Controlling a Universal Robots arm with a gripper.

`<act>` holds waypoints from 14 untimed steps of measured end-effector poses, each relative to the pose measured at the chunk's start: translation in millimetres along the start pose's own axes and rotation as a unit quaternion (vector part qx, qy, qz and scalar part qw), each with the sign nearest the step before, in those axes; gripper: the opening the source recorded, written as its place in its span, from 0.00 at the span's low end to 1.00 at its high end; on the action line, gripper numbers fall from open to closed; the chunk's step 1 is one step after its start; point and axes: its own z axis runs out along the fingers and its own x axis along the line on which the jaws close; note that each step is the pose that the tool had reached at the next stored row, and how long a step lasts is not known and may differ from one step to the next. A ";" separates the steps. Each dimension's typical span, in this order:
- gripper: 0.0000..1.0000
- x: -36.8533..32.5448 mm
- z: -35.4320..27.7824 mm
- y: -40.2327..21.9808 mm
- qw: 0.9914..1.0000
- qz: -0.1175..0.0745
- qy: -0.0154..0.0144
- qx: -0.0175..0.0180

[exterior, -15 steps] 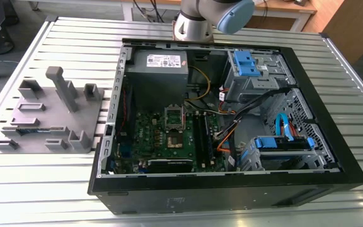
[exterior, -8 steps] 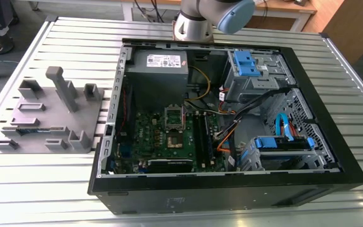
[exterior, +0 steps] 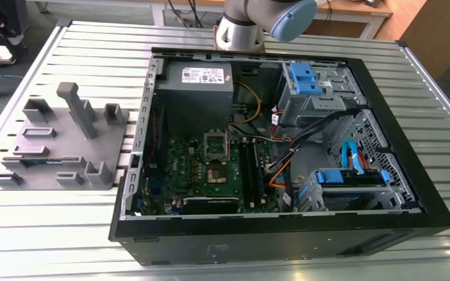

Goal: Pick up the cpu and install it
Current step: 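Pick up the cpu and move it towards the insertion slot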

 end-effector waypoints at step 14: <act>0.47 -30.5 0.2 0.7 1.000 0.000 0.000 0.000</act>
